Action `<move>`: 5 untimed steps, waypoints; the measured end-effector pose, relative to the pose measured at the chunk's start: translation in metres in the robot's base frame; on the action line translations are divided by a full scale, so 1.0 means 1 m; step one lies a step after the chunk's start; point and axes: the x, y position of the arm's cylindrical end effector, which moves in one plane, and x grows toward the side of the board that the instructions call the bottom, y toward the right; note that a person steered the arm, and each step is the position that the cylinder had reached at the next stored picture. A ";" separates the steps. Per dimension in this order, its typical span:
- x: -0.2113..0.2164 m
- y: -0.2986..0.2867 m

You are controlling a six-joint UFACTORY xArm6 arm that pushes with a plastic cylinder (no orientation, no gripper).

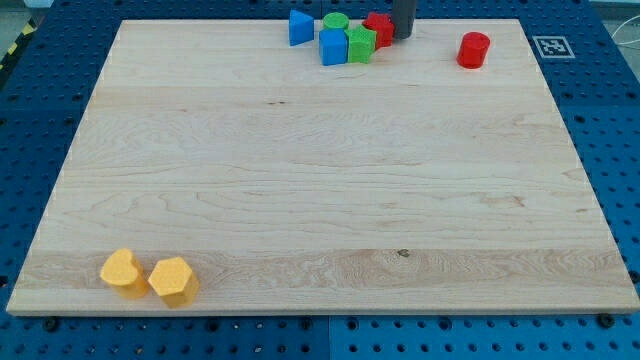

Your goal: Slide red circle closer to the red star and green star

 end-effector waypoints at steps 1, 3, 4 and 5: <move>-0.013 0.022; -0.011 0.119; 0.015 0.160; 0.043 0.182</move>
